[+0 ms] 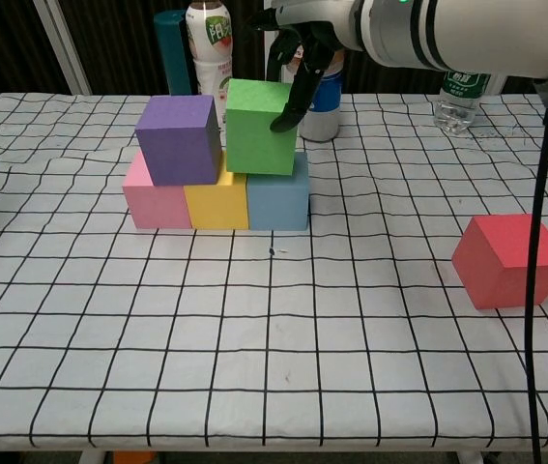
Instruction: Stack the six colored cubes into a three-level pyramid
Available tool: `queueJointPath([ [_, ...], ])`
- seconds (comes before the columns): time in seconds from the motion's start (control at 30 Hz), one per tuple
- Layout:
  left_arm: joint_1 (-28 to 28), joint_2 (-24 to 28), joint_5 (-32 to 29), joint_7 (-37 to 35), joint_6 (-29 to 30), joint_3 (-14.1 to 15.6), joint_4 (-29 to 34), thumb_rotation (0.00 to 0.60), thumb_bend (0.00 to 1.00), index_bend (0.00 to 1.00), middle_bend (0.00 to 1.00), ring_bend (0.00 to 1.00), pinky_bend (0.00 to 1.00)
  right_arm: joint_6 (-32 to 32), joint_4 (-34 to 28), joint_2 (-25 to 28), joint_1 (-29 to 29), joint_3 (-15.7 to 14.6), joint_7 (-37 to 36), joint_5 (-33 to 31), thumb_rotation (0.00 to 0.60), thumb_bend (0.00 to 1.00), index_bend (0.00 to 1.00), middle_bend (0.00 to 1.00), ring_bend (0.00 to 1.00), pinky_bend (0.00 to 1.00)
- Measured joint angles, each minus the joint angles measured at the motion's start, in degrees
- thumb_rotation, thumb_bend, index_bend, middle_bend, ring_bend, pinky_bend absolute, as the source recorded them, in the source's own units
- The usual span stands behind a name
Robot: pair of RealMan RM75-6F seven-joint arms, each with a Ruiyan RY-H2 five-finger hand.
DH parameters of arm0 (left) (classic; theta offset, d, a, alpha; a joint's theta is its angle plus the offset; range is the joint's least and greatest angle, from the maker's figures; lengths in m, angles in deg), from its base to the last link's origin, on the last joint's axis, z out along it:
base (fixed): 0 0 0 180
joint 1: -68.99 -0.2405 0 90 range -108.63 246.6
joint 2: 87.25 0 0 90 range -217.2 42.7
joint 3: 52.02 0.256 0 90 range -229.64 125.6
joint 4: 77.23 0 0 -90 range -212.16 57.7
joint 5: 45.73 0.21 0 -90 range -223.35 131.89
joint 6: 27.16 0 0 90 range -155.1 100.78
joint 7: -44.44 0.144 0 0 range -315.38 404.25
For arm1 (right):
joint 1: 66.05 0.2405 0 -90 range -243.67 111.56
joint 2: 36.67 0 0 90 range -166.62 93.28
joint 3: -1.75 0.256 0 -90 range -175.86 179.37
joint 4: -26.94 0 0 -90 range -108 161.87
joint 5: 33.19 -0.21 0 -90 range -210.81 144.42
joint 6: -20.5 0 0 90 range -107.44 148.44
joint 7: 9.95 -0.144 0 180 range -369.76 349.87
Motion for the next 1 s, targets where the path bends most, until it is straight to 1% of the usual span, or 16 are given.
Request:
queueJointPath([
  [0.2, -0.53, 0.01, 0.81, -1.48, 0.07, -0.06, -0.87, 0.600, 0.06, 0.19, 0.17, 0.10, 0.07, -0.66, 2.07, -1.80, 1.26, 0.02, 1.78, -1.64, 0.600, 0.20, 0.00, 0.45, 0.13, 0.15],
  [0.6, -1.18, -0.12, 1.93, -2.86, -0.05, -0.18, -1.60, 0.600, 0.06, 0.19, 0.17, 0.10, 0.07, -2.35, 2.58, -3.34, 2.61, 0.14, 4.83, -4.11, 0.600, 0.20, 0.00, 0.43, 0.12, 0.15],
  [0.7, -1.30, -0.19, 2.07, -3.10, 0.01, -0.33, -1.81, 0.600, 0.06, 0.19, 0.17, 0.10, 0.07, -2.37, 2.65, -3.53, 2.76, 0.16, 5.45, -5.08, 0.600, 0.19, 0.00, 0.40, 0.11, 0.15],
  [0.93, -1.66, -0.38, 2.18, -3.79, 0.23, -0.60, -2.29, 0.600, 0.06, 0.19, 0.17, 0.10, 0.07, -1.18, 2.10, -3.16, 2.76, 0.61, 5.51, -6.24, 0.600, 0.17, 0.00, 0.26, 0.06, 0.13],
  [1.0, -1.82, -0.41, 2.20, -4.00, 0.31, -0.63, -2.45, 0.600, 0.06, 0.19, 0.17, 0.10, 0.07, -0.97, 1.62, -2.74, 2.58, 0.66, 5.31, -6.15, 0.600, 0.16, 0.00, 0.25, 0.06, 0.13],
])
